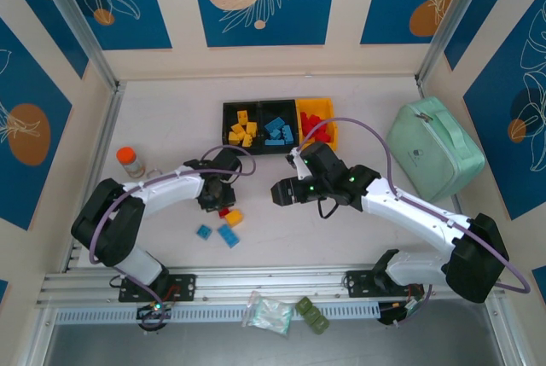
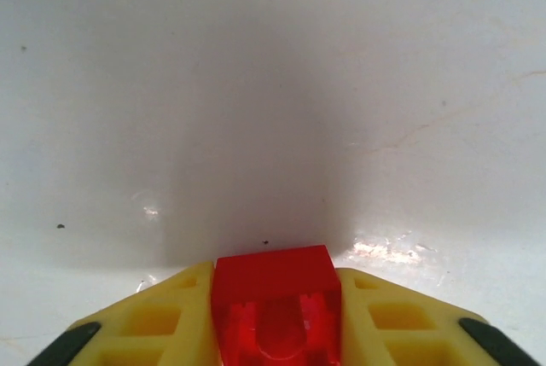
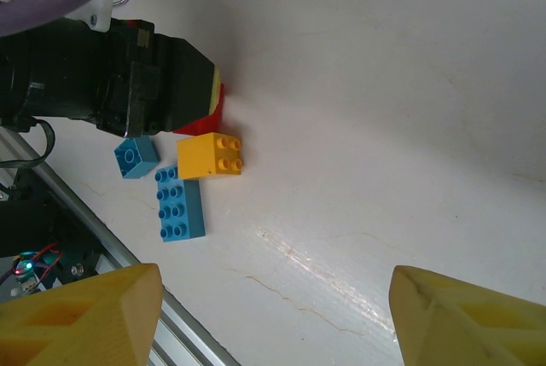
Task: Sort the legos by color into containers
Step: Pick up the lego from the middle-left of the table.
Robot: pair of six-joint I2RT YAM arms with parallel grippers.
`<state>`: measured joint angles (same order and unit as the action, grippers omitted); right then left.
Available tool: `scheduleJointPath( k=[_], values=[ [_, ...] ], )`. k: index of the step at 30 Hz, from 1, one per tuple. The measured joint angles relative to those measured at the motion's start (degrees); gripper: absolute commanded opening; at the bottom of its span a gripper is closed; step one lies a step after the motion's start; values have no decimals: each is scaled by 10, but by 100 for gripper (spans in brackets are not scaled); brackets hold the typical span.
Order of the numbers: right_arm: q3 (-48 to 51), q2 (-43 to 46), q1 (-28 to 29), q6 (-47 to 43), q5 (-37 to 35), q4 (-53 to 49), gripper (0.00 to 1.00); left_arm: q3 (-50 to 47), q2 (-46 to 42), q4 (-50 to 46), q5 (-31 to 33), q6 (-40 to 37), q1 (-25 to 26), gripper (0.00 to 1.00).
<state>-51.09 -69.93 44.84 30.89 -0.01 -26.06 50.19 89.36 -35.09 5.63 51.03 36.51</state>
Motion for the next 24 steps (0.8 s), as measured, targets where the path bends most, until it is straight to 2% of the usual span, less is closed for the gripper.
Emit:
scheduleJointPath(
  k=[5,14,24],
  values=[
    [2,0,0,1,0,8,71,2,0,0,0,-3,0,20],
    [10,1,-2,2,0,12,71,36,0,-9,0,-12,0,20],
    [26,46,-37,3,-3,8,71,151,34,-34,-3,-47,1,20]
  ],
)
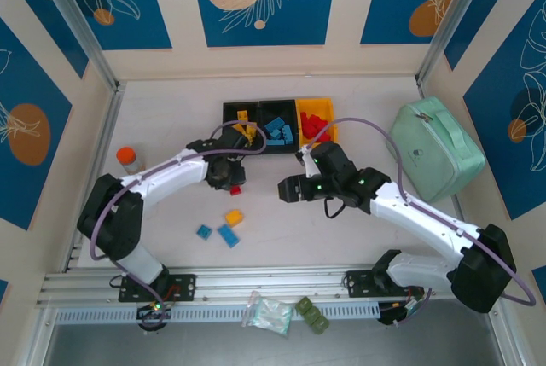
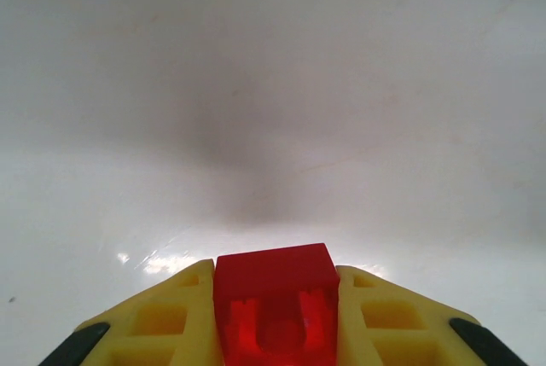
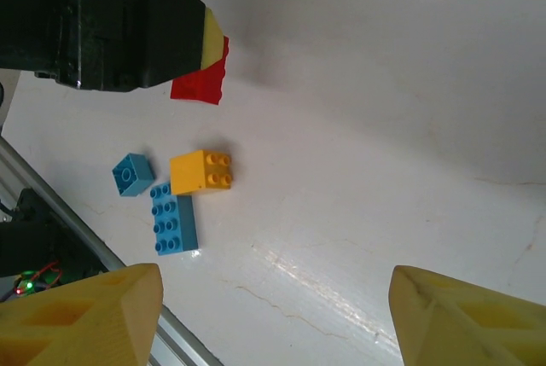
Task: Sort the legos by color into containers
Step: Pick up the lego from the middle-left of the table, then place the lego in the container.
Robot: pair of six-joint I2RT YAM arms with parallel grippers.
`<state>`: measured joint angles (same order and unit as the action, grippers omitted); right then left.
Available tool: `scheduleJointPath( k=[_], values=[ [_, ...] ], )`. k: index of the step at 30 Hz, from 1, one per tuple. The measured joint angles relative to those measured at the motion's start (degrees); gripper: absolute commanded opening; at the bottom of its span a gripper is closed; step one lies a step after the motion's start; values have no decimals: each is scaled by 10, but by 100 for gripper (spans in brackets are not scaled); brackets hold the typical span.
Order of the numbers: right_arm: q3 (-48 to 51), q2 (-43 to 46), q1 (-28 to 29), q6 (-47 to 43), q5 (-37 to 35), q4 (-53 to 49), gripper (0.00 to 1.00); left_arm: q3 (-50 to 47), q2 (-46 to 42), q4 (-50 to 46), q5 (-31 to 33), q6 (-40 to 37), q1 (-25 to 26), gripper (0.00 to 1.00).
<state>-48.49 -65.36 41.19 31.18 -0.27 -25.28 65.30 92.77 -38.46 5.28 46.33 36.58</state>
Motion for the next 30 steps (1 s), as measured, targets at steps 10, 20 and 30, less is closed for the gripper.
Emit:
scheduleJointPath(
  k=[10,20,30],
  values=[
    [34,67,-61,12,-13,-32,70,197,121,-30,-18,-35,21,20],
    [68,142,-114,19,-19,-73,71,418,264,-75,-34,-64,46,19],
    [100,195,-156,30,-19,-96,71,613,377,-108,-40,-78,51,19]
  ],
)
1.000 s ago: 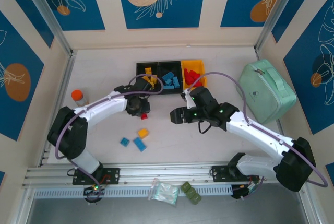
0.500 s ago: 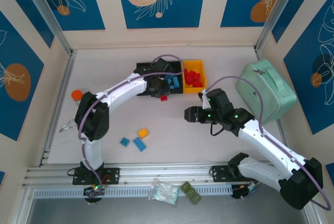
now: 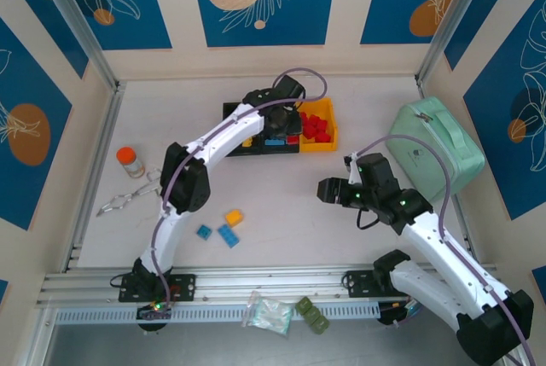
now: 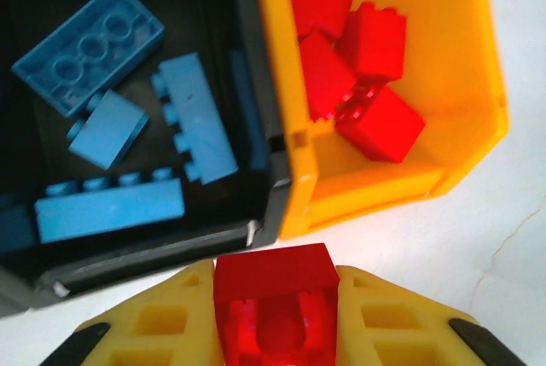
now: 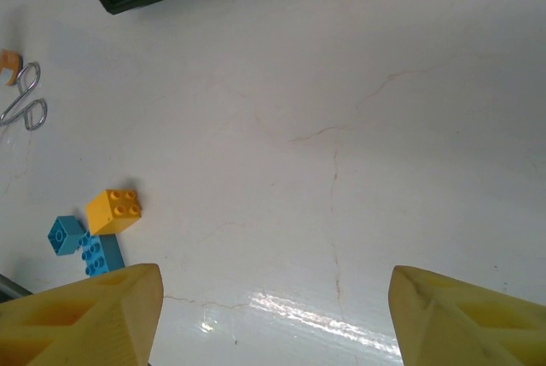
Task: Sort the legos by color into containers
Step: Place the lego in the container.
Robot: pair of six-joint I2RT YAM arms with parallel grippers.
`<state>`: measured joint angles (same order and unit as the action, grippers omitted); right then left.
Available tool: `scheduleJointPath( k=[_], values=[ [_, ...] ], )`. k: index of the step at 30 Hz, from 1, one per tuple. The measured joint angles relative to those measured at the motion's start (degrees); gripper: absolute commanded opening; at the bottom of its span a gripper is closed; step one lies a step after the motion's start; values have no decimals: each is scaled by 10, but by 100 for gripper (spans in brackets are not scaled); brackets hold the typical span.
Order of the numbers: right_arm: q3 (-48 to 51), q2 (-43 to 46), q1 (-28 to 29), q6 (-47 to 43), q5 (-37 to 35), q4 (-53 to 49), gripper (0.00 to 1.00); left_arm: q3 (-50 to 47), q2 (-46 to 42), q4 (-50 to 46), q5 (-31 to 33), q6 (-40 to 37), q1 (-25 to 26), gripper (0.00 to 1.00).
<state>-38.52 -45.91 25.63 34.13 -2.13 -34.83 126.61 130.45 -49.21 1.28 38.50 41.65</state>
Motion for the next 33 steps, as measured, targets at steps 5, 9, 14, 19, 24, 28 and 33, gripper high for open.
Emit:
scheduleJointPath(
  k=[5,9,14,19,24,28,33],
  values=[
    [8,16,-19,0,0,-12,71,73,45,7,-8,-1,0,19],
    [9,27,-34,0,2,-19,71,113,80,30,-27,0,0,20],
    [16,38,-50,0,9,-22,71,161,130,56,-49,-1,0,21],
    [18,38,-58,0,17,-23,71,173,156,66,-53,-3,0,28],
    [20,38,-63,0,26,-22,71,174,160,68,-53,-14,0,52],
    [27,38,-63,2,29,-21,71,176,160,70,-53,-16,0,53],
    [27,38,-63,4,35,-20,71,169,152,68,-53,-25,1,54]
  ],
)
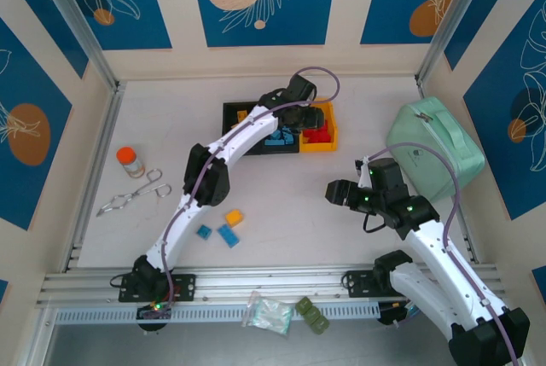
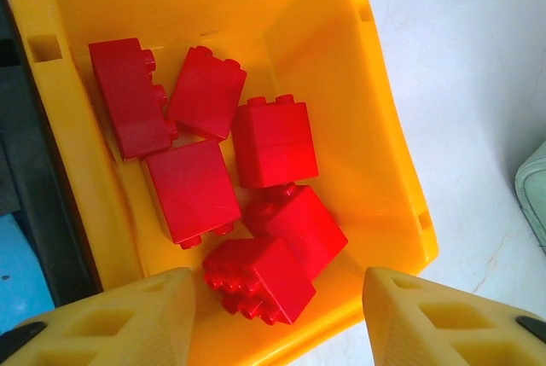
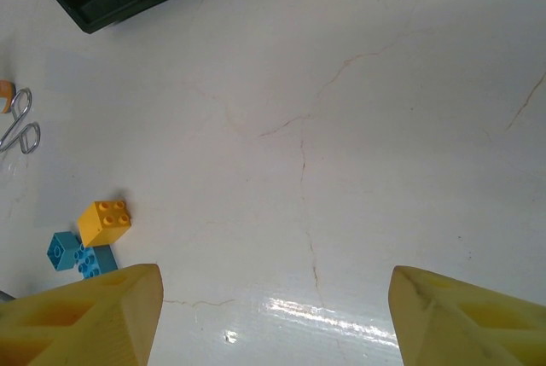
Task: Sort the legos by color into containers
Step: Place the lego in the container, then pick up the lego from the middle-left of the table.
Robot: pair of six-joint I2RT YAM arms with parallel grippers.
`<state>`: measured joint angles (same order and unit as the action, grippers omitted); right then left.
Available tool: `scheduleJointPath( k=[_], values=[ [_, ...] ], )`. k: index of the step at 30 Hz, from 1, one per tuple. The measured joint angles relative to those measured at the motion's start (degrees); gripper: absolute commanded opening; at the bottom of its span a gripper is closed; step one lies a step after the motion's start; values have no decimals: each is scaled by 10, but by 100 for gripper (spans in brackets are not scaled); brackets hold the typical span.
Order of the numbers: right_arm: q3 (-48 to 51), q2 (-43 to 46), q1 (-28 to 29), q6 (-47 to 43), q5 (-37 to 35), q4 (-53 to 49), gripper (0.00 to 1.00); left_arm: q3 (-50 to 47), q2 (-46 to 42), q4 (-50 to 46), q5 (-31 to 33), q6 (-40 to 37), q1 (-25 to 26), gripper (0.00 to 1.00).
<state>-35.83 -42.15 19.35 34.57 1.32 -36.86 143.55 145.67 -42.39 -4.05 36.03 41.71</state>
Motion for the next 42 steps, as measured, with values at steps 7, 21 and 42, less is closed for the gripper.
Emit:
scheduleJointPath(
  k=[7,21,42],
  values=[
    [-1,-16,8,0,7,4,71,-184,-144,27,-7,-6,4,55],
    [-31,-93,97,-24,45,46,71,-559,-442,55,-2,-36,6,57],
    [-65,-174,227,-95,64,64,71,-852,-615,-45,42,-1,6,73]
  ],
)
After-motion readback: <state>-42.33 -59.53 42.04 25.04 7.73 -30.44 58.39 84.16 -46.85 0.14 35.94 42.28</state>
